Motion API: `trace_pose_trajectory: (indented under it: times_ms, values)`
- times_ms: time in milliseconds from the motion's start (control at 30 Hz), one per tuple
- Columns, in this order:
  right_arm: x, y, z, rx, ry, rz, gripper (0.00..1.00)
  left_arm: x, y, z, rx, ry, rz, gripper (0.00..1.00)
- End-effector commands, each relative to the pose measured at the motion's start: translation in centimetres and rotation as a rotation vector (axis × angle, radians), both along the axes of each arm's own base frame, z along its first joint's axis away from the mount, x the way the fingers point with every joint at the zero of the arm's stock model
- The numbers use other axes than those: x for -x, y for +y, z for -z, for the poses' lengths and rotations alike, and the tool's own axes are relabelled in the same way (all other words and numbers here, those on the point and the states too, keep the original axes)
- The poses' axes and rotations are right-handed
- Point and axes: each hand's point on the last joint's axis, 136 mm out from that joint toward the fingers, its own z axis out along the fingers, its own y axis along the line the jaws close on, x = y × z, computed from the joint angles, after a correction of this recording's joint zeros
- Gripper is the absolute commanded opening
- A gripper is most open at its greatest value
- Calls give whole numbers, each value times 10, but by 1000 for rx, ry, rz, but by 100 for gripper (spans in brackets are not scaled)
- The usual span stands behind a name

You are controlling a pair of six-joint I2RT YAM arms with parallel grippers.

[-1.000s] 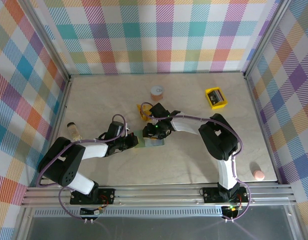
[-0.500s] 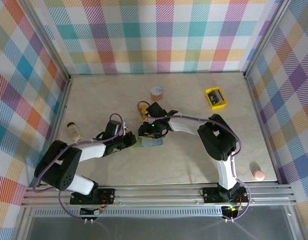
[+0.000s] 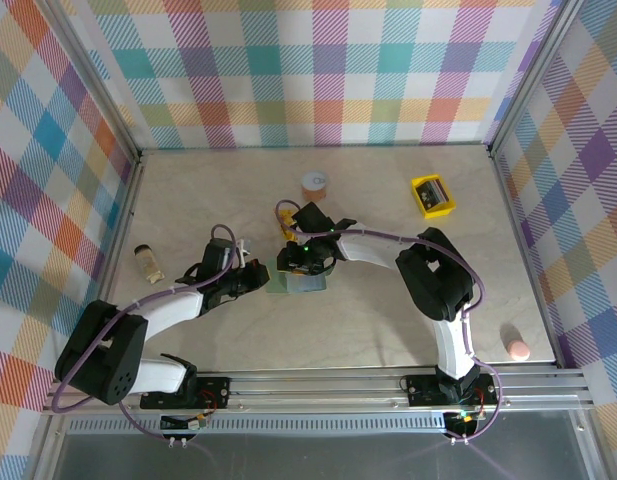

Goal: Put the credit cards into the card holder

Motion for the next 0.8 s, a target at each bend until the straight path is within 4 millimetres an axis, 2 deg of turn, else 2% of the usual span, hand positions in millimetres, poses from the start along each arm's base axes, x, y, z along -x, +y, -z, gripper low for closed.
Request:
trace_pose_trajectory:
  times_ms: [0, 233, 400, 567, 767]
  values:
    - [0, 5, 2, 4, 8, -4, 38, 7, 3, 6, 7, 22, 5, 2]
    - [1, 2, -18, -19, -28, -9, 39, 6, -4, 21, 34, 45, 30, 2]
    - [2, -21, -30, 7, -65, 34, 44, 3, -6, 32, 33, 67, 27, 2]
    - [0, -52, -17, 126, -81, 76, 47, 2, -2, 36, 5, 74, 14, 2]
    - [-5, -66, -1, 229, -85, 96, 51, 2, -1, 39, -3, 81, 13, 2]
